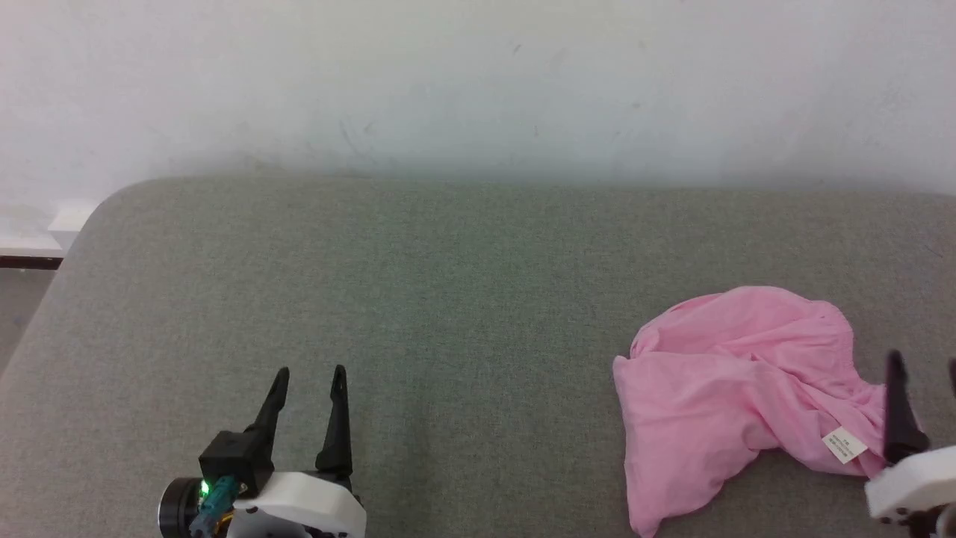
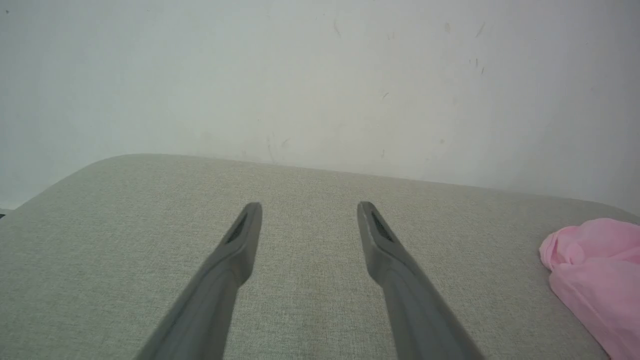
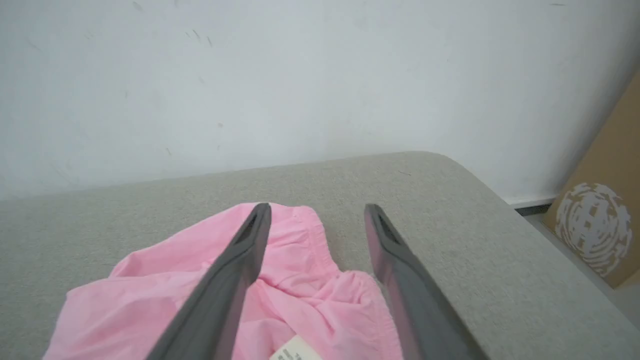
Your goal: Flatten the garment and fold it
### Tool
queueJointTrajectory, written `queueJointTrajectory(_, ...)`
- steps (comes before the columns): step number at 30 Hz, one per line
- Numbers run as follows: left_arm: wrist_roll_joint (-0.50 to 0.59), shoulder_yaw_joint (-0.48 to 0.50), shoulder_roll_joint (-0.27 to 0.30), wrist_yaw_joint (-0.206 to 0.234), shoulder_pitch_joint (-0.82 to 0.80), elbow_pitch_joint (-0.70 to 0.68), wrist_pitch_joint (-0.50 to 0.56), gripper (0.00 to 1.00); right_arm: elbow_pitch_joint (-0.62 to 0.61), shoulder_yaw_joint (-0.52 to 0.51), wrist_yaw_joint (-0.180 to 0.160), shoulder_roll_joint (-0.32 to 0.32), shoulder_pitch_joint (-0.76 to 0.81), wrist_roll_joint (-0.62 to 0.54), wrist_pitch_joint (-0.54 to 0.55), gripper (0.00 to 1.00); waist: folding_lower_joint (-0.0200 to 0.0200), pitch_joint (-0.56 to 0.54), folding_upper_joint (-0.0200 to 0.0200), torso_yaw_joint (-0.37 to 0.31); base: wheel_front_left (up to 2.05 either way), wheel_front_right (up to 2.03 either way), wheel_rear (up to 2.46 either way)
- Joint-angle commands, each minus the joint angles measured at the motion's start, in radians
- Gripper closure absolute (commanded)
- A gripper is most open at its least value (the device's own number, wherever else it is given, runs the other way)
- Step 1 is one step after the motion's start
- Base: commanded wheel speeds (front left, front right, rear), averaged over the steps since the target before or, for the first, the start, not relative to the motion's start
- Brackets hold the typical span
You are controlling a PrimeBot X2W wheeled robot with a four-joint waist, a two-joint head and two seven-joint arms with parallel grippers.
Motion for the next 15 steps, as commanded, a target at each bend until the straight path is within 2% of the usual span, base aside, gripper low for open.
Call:
queueJointTrajectory(1,0.009,0.004,-0.002,-0.006,0.013,0.006,-0.005,0.0,-0.024,0.027,-0.001,0.008,0.0,-0.012,-0.023,0.0,0.0001,-0.005,0.0,0.004,0.0,0.0,0.0)
queueJointTrajectory(4,0.013,0.006,-0.001,-0.008,0.018,0.014,-0.005,0.0,-0.086,0.089,-0.001,0.012,0.029,-0.045,-0.061,0.0,0.0001,-0.013,0.0,0.008,0.0,0.0,0.0)
queueJointTrajectory(9,0.016,0.009,0.0,-0.008,0.026,0.025,-0.005,0.0,-0.155,0.179,-0.001,0.018,0.09,-0.06,-0.057,0.0,0.0001,-0.024,0.0,0.01,0.0,0.0,0.0)
queueJointTrajectory(12,0.016,0.012,0.001,-0.007,0.028,0.028,-0.005,0.0,-0.159,0.234,-0.001,0.019,0.119,-0.045,-0.016,0.0,0.0001,-0.026,0.0,0.01,0.0,0.0,0.0)
queueJointTrajectory(15,0.014,0.01,0.0,-0.006,0.024,0.033,-0.005,0.0,-0.126,0.294,-0.001,0.019,0.135,-0.014,0.083,0.0,0.0001,-0.025,0.0,0.015,0.0,0.0,0.0)
